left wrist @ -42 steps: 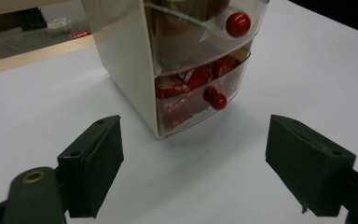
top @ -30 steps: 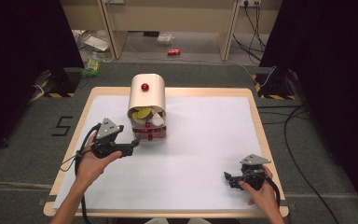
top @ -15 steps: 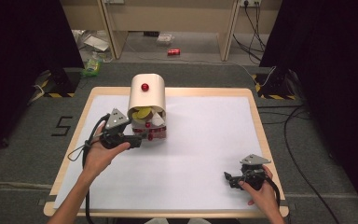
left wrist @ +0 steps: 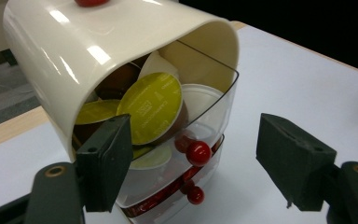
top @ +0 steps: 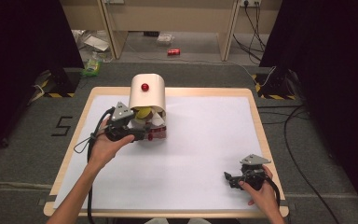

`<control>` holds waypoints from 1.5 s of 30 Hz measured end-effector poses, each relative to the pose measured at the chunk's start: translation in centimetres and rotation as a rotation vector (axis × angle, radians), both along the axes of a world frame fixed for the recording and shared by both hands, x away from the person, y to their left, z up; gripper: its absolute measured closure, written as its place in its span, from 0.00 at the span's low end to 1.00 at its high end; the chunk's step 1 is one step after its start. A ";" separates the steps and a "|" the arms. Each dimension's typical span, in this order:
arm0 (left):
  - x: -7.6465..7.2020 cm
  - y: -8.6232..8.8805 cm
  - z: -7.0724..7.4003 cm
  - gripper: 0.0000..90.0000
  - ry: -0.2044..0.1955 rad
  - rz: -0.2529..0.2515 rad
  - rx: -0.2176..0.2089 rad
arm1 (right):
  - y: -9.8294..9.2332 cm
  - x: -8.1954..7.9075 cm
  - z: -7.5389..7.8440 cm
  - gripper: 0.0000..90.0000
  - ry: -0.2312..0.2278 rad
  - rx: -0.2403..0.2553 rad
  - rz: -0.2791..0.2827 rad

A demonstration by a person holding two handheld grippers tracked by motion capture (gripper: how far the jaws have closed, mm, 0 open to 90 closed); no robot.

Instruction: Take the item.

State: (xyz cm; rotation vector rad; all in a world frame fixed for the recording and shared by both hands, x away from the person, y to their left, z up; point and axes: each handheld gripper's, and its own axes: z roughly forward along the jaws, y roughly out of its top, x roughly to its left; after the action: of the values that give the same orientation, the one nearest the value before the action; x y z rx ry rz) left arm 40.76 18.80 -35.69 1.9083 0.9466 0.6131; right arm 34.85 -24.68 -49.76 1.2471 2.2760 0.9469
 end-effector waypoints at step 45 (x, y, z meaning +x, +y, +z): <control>-2.2 0.3 -0.9 0.29 0.036 -0.050 0.030 | 0.0 0.0 0.0 0.09 -0.001 0.000 0.000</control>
State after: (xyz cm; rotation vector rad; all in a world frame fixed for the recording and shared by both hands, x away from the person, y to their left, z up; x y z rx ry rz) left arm 38.51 19.10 -36.61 1.9702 0.9137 0.5681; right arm 34.84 -24.67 -49.77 1.2463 2.2747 0.9471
